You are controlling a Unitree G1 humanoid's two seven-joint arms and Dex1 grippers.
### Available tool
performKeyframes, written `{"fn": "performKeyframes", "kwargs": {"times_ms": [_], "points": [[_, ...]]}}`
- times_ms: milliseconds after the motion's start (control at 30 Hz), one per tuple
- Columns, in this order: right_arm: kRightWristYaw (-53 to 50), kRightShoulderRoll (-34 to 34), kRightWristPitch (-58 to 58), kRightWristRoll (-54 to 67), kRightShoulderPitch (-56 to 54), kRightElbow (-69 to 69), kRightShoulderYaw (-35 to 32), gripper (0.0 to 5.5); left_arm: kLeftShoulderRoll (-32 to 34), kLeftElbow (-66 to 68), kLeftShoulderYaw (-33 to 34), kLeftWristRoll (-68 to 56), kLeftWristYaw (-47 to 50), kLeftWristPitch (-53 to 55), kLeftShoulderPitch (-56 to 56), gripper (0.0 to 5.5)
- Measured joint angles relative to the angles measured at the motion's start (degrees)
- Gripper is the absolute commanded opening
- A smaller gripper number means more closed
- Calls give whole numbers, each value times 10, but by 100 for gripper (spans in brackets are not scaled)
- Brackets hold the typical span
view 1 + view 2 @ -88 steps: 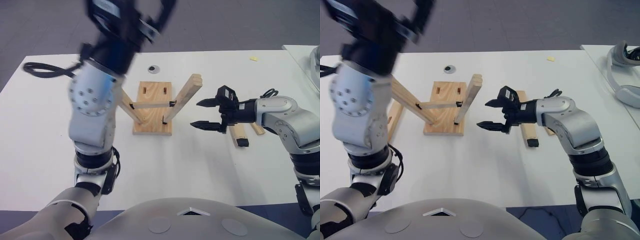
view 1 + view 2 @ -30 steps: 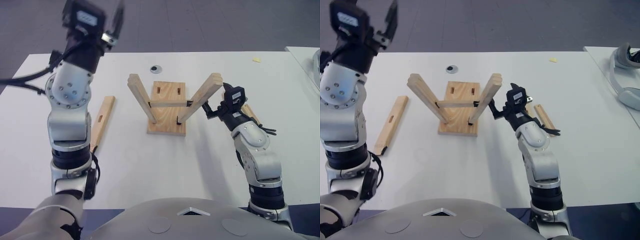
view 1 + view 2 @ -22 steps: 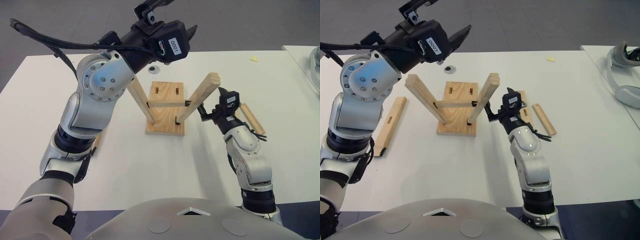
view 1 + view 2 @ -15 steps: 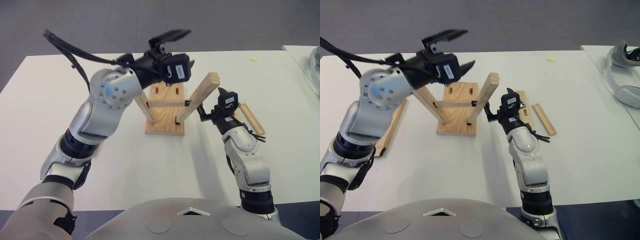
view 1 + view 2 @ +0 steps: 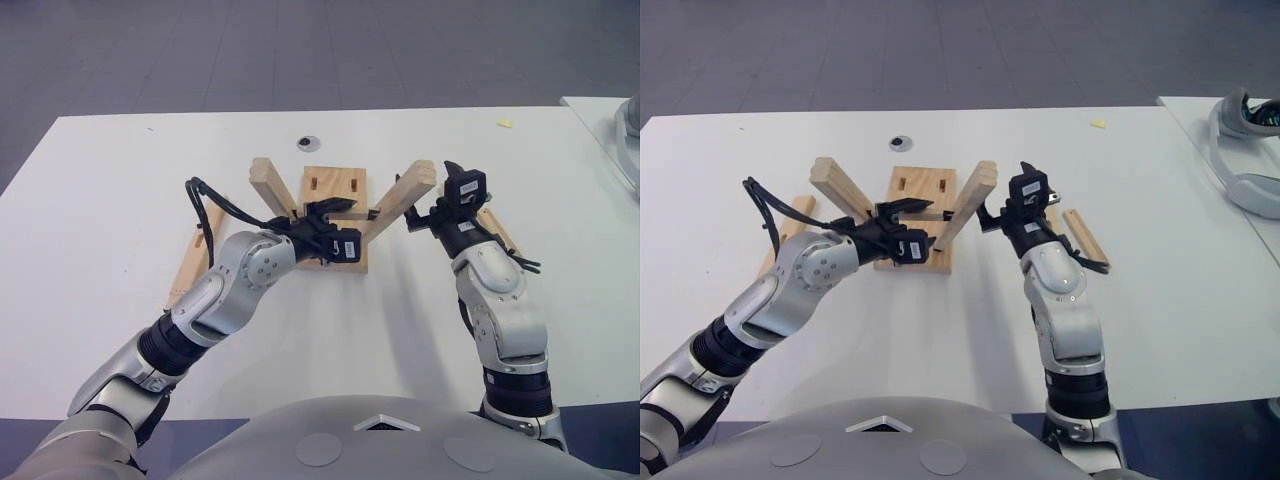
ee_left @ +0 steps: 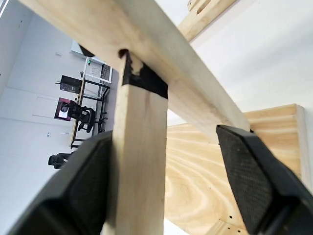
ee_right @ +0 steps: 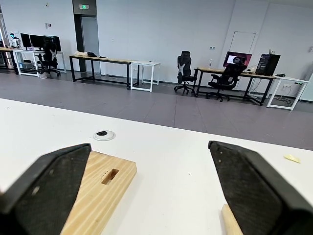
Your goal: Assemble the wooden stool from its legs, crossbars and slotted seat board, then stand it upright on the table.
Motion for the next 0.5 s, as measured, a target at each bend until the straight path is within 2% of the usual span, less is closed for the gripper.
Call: {"fn": "performKeyframes", "kwargs": {"times_ms": [100,200,267,333,400,500], "points": [[-1,6,-3,-1,0,1,7,450,15,-80,41,-68,-90,68,-1,330],[-2,7,-5,-4,3,2,9,450,12,-155,133,-193,-166,182,-42,330],[-2,9,-8,-5,4,3,12,450,-18,-169,186,-228,-151,216,-102,330],[-1,10,-8,-6,6,3,15,450,-67,-158,213,-229,-84,219,-142,330],[-1,10,-8,-6,8,3,16,450,-72,-142,213,-219,-48,199,-147,330],[-1,10,-8,-6,12,1,19,450,-39,-132,194,-162,-18,147,-149,330]]}}
